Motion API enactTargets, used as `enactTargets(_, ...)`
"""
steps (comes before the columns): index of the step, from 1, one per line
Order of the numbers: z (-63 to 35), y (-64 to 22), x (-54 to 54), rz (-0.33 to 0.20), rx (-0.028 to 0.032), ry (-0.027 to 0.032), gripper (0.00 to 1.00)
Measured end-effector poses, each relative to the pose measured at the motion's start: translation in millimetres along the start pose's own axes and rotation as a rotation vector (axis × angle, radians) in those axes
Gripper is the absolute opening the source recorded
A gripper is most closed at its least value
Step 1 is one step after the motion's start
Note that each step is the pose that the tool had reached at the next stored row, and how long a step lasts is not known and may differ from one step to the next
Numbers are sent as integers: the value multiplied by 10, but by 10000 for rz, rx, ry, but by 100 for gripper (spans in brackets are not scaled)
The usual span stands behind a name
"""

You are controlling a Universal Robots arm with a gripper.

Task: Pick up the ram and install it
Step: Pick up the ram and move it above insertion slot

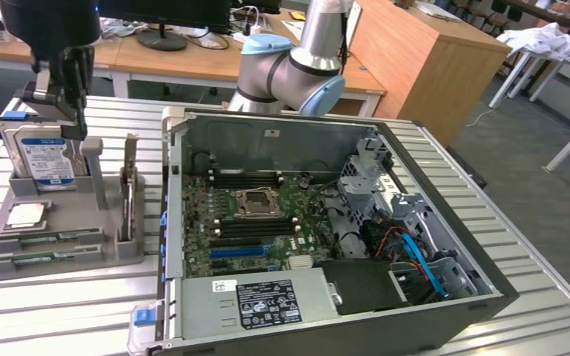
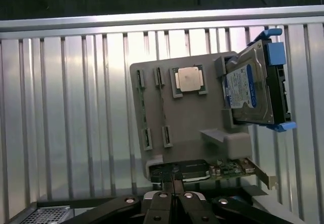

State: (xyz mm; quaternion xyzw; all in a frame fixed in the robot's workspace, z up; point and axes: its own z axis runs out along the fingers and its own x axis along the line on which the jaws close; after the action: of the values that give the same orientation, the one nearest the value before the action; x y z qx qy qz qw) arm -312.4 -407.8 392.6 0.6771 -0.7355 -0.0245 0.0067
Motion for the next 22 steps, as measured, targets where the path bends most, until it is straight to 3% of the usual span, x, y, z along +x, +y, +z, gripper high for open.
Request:
enactTargets(9, 0, 0, 0, -618, -14, 28, 10)
enactTargets(18, 0, 0, 0, -628, -15, 29, 11)
enactTargets(21, 0, 0, 0, -629, -15, 28, 29)
enactTargets(22, 0, 0, 0, -628, -15, 28, 29)
